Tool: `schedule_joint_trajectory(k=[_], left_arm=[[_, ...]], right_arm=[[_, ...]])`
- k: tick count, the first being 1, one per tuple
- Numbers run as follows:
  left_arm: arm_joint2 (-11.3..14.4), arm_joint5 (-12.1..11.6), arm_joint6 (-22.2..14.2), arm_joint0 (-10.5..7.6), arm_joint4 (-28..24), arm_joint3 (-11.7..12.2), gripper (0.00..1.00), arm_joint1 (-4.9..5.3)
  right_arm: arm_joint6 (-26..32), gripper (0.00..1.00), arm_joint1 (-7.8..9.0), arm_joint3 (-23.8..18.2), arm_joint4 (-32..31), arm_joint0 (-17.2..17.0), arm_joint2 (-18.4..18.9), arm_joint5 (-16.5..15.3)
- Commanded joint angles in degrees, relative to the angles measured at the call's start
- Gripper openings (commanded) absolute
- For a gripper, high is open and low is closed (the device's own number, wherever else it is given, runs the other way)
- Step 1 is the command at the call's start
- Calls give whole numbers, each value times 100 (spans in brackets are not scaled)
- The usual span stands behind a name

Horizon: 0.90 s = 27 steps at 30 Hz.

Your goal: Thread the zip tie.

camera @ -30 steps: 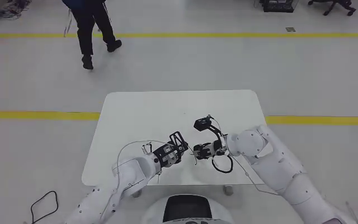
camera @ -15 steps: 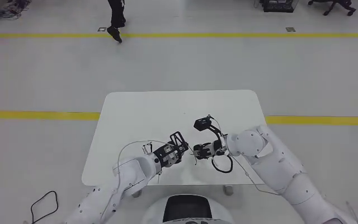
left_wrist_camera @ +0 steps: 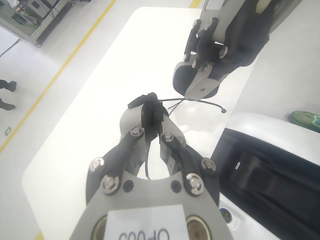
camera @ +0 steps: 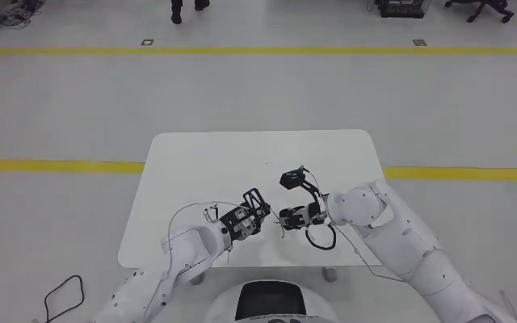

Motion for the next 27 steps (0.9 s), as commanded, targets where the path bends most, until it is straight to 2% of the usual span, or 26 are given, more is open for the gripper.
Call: schedule_joint_trajectory(k=[1, 27], left_arm=[[14, -1, -3, -11, -3, 5, 0, -1], [152, -126, -74, -111, 86, 32, 0, 17]], right_arm=[[2, 0, 3, -1, 4, 3, -4, 3], [-28, 0, 43, 27, 55, 60, -84, 25]])
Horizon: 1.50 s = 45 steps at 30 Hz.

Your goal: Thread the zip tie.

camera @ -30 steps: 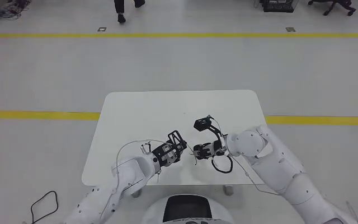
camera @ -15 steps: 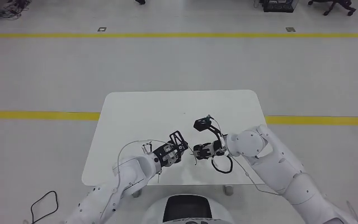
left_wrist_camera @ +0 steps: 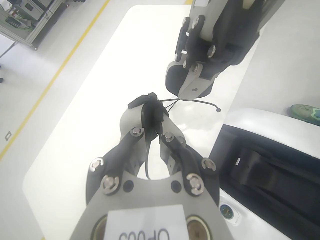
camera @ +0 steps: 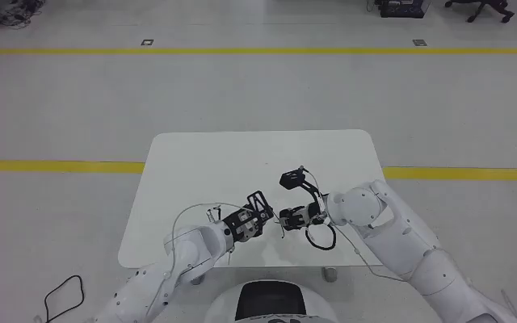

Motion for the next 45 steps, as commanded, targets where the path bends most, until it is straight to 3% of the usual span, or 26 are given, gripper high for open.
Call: schedule_joint_trajectory(k=[1, 15, 38, 39, 40, 41, 42, 43, 45], left_arm=[[11, -17, -15, -8, 35, -4, 0, 3], [100, -83, -43, -45, 71, -36, 0, 24], [459, -83, -136, -351, -199, 28, 0, 183], [448, -83, -116, -358, -268, 40, 0, 187], [416, -80, -128, -372, -319, 65, 0, 194], [394, -76, -146, -374, -352, 76, 0, 197], [374, -56, -161, -371, -393, 85, 0, 198], [362, -51, -157, -366, -459, 92, 0, 198], [324, -68, -164, -370, -599, 123, 0, 201]], right_arm=[[-3, 0, 1, 12, 5, 10, -9, 2], [32, 0, 4, 64, 31, 103, -111, -27], [6, 0, 26, 99, 101, 165, -164, 14], [7, 5, 26, 105, 103, 171, -168, 18], [4, 31, 26, 112, 117, 176, -173, 27], [0, 42, 25, 118, 126, 180, -175, 32], [-7, 79, 25, 125, 136, 184, -175, 40], [-13, 100, 25, 133, 146, 187, -175, 45], [-19, 100, 27, 147, 154, 195, -174, 57]])
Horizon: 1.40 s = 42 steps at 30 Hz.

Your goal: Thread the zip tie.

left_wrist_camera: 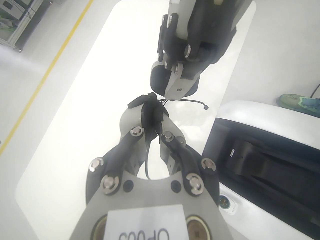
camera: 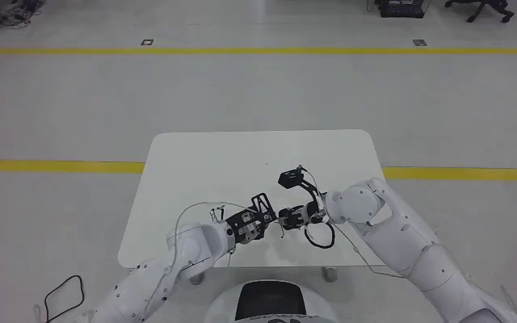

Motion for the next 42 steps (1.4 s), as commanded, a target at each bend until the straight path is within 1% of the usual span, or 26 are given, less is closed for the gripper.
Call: schedule_joint_trajectory(k=[1, 4, 8, 11, 14, 16, 18, 22, 23, 25, 31, 32, 33, 34, 35, 36, 37, 38, 39, 41, 42], left_arm=[[-30, 5, -14, 1, -129, 29, 0, 1], [-59, -20, 9, 1, -387, 66, 0, 0], [-105, -18, -64, -35, -780, 168, 0, 9], [-208, -17, -111, -49, -1218, 252, 0, 12], [-271, -20, -64, -47, -1786, 302, 0, 30], [-285, -20, 4, -66, -2233, 349, 0, 65], [-271, -20, 36, -98, -2552, 386, 0, 106], [-191, -20, 196, -180, -3269, 469, 0, 207], [-159, -20, 224, -219, -3484, 489, 0, 240], [-125, -20, 234, -279, -3571, 514, 0, 278], [-125, -20, 234, -279, -3571, 514, 0, 278], [-116, -20, 389, -247, -3798, 504, 0, 264], [-140, -20, 513, -227, -4167, 591, 0, 254], [-159, -20, 496, -241, -4333, 651, 0, 256], [-174, -20, 514, -249, -4532, 669, 0, 258], [-172, -20, 584, -224, -5018, 657, 0, 259], [-173, -20, 568, -231, -5362, 646, 0, 268], [-157, -20, 574, -231, -5857, 578, 0, 273], [-195, -20, 560, -251, -6558, 569, 0, 287], [-273, -20, 366, -309, -6998, 630, 0, 324], [-297, -20, 336, -308, -7341, 603, 0, 328]], right_arm=[[-5, 100, 2, 8, 6, 4, 2, 7], [-21, 100, 8, 12, 17, 1, 13, 17], [-60, 100, 23, -8, 10, -24, 53, 40], [-120, 100, 54, -65, 11, -90, 168, 55], [-189, 100, 107, -144, 22, -223, 361, 1], [-256, 100, 151, -186, 93, -348, 548, -82], [-288, 100, 190, -200, 206, -463, 725, -177], [-327, 100, 270, -209, 491, -707, 1100, -434], [-331, 100, 275, -207, 523, -725, 1127, -462], [-331, 100, 275, -207, 523, -725, 1127, -462], [-331, 100, 275, -207, 523, -725, 1127, -462], [-369, 100, 273, -193, 550, -735, 1131, -466], [-501, 100, 272, -95, 756, -774, 1198, -582], [-525, 100, 279, -36, 943, -797, 1274, -751], [-497, 100, 291, 23, 1207, -833, 1377, -1012], [-384, 100, 317, 126, 1541, -894, 1534, -1427], [-300, 100, 341, 219, 1712, -939, 1654, -1669], [-220, 100, 362, 287, 1867, -982, 1758, -1882], [-71, 100, 383, 382, 2241, -1042, 1872, -2221], [190, 100, 410, 419, 2689, -1053, 2039, -2221], [328, 100, 416, 412, 2919, -1056, 2105, -2221]])
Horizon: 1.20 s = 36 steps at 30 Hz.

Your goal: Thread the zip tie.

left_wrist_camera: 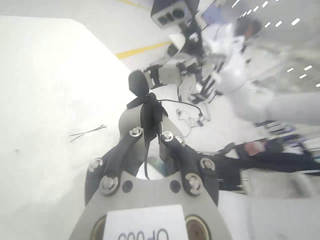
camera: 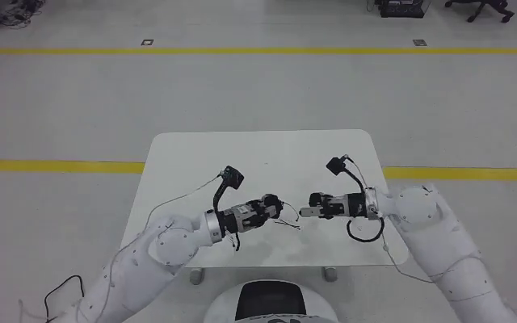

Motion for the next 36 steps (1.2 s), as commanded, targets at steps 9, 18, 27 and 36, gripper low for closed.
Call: schedule_joint_trajectory(k=[9, 18, 27, 36], left_arm=[[-331, 0, -840, 3, -1702, 49, 0, -81], [-476, 0, -1057, 37, -2194, 179, 0, -183], [-721, 0, -1884, 230, -5409, 290, 0, -473], [-1041, 0, -2323, 377, -5238, 624, 0, -852]], right_arm=[[977, 100, -144, 478, 2031, 205, 137, 142], [977, 100, -185, 656, 2167, 368, -29, 142], [977, 100, -269, 1157, 3644, 447, -242, 142], [977, 100, -361, 1796, 5350, 729, -978, 142]])
